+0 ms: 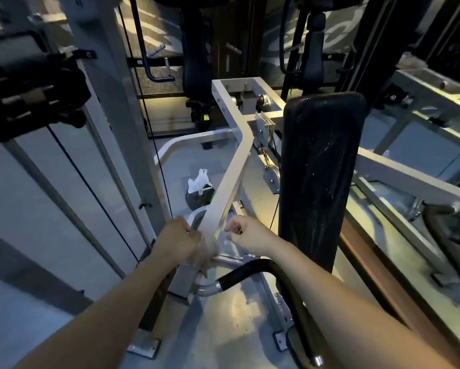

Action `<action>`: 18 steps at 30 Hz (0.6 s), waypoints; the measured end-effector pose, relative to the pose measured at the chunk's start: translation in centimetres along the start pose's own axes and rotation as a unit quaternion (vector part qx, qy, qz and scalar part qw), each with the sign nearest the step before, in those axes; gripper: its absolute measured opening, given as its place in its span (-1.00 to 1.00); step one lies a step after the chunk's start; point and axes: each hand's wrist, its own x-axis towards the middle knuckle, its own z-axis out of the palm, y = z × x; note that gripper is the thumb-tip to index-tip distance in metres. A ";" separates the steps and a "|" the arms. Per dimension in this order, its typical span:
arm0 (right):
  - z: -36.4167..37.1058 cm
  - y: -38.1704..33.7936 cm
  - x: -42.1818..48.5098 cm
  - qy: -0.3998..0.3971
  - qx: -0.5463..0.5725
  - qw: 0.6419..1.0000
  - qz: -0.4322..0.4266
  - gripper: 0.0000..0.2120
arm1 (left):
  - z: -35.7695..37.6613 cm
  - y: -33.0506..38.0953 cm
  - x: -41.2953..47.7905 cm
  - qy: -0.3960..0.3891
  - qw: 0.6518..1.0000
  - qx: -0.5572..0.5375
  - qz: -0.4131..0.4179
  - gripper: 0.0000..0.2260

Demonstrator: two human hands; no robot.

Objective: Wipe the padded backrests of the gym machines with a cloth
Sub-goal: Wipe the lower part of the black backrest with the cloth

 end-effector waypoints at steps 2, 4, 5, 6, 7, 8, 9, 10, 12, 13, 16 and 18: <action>1.1 -0.3 1.0 0.003 -0.003 1.000 -0.019 -0.91 | 0.6 -0.8 -0.4 -0.005 1.000 0.016 -0.016 -0.66; 2.3 -0.7 1.8 -0.002 -0.008 1.000 -0.025 -0.87 | 1.2 -1.5 -1.1 -0.049 0.997 0.048 -0.026 -0.67; 2.9 -0.7 2.3 -0.006 -0.006 1.000 -0.028 -0.85 | 1.2 -1.7 -1.3 -0.070 0.996 0.054 -0.021 -0.70; 3.3 -0.8 2.6 -0.010 -0.016 0.999 -0.034 -0.82 | 1.2 -2.0 -1.4 -0.080 0.995 0.052 -0.009 -0.73; 3.7 -0.7 3.0 -0.012 -0.028 0.999 -0.045 -0.79 | 1.0 -2.2 -1.4 -0.076 0.996 0.039 0.002 -0.75; 4.1 -0.6 3.2 -0.018 -0.042 0.997 -0.057 -0.78 | 0.8 -2.6 -1.2 -0.064 0.997 0.028 0.015 -0.75; 4.5 -0.5 3.5 -0.021 -0.045 0.997 -0.065 -0.80 | 0.8 -2.9 -1.0 -0.048 0.999 0.005 0.022 -0.77; 4.7 -0.4 3.7 -0.018 -0.041 0.996 -0.071 -0.83 | 0.7 -3.2 -0.8 -0.032 0.999 -0.014 0.032 -0.80; 4.8 -0.3 3.8 -0.003 -0.028 0.997 -0.073 -0.89 | 0.4 -3.3 -0.2 -0.012 0.997 -0.038 0.063 -0.90; 4.7 -0.2 3.8 0.011 -0.022 0.997 -0.071 -0.91 | 0.3 -3.1 0.1 -0.010 0.995 -0.053 0.078 -0.93; 3.6 0.0 3.0 0.064 0.035 0.996 -0.054 -0.96 | -0.1 -1.7 0.8 -0.021 0.991 -0.095 0.095 -0.91; 2.4 0.1 1.9 0.093 0.105 0.990 -0.029 -0.93 | 0.0 0.0 0.9 -0.043 0.985 -0.131 0.106 -0.88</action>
